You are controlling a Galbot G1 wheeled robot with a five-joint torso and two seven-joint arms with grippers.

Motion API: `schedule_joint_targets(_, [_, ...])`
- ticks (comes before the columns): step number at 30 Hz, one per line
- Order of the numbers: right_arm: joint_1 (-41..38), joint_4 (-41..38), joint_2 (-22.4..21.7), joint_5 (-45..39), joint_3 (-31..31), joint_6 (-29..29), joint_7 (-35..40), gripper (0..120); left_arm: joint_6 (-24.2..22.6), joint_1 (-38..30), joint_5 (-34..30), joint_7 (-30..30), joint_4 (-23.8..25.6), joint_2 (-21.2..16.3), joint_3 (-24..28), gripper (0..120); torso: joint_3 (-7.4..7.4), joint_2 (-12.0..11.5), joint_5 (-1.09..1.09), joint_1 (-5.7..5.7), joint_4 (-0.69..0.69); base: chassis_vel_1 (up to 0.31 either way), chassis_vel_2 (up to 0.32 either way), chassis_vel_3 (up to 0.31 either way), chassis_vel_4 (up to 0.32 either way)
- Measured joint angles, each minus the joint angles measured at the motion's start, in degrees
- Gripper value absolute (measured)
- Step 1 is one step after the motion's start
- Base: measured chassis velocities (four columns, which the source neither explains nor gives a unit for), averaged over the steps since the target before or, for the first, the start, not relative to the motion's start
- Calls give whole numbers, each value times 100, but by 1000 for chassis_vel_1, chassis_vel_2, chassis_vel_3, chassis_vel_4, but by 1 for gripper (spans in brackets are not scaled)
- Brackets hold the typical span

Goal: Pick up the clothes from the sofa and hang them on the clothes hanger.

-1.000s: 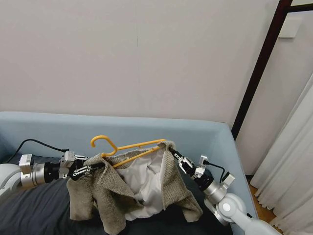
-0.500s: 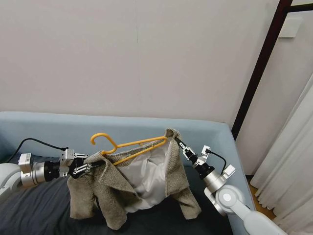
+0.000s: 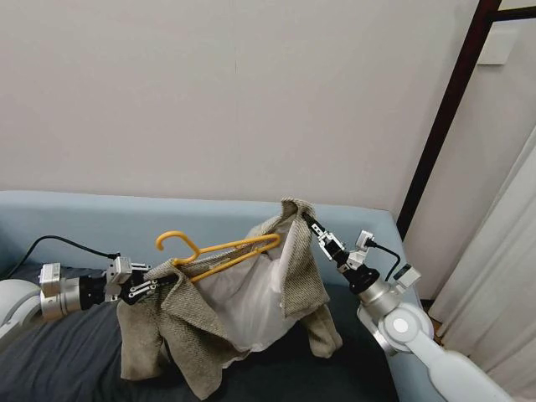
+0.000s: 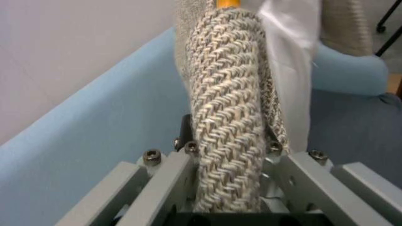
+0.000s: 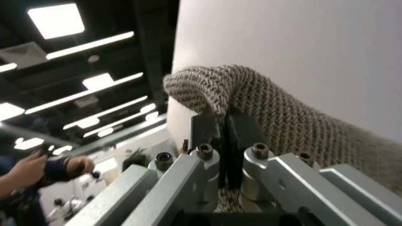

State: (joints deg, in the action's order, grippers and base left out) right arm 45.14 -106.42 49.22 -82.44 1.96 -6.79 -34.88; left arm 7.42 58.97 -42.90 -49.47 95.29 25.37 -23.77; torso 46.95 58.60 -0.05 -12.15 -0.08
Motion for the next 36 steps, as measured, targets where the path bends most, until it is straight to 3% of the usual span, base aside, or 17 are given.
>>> schedule_joint_targets(13, [-43, 37, 236, 1593, 522, -566, -63, 0, -315, 230, 328, 449, 371, 592, 570, 7, 1, 0, 0, 0, 1, 0, 0, 0, 0])
schedule_joint_targets(28, [-301, 274, 303, 1771, 382, -714, -56, 0, -291, 222, 1004, 1, -23, 722, 684, 7, 1, 0, 0, 0, 2, 0, 0, 0, 0])
schedule_joint_targets(36, [-77, 148, 163, 2109, 510, -602, -952, 0, -376, -62, 976, 666, -64, 897, 927, 7, 1, 0, 1, 0, 0, 0, 0, 0, 0])
